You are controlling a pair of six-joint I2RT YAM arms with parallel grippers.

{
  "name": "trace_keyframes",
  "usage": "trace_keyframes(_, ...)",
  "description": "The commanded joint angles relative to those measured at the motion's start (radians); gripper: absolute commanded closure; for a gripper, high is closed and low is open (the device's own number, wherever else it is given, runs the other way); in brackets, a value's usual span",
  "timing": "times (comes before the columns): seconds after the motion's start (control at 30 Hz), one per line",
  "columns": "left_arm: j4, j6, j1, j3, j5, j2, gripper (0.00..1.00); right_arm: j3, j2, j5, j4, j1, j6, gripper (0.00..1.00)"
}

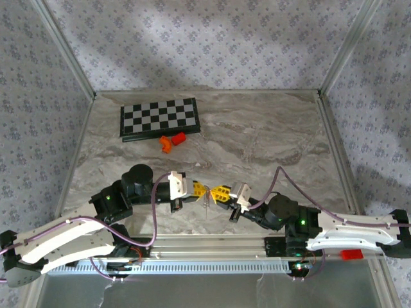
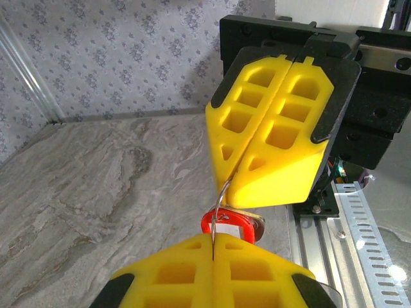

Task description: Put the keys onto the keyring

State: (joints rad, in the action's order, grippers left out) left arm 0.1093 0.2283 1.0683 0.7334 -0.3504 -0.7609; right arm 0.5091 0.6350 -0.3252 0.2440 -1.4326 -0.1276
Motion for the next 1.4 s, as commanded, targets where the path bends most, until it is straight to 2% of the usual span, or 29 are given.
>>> trace_keyframes(0.0,-0.028,0.014,0.007,0.029,-0.008,0.014,1.00,-0.009,-0.013,-0.021,0.023,0.006,0.005,1.00)
trace_keyframes(1.37,-0.033,0.008,0.007,0.032,-0.012,0.000,1.00,-0.033,-0.040,0.028,0.031,0.009,-0.032,1.00)
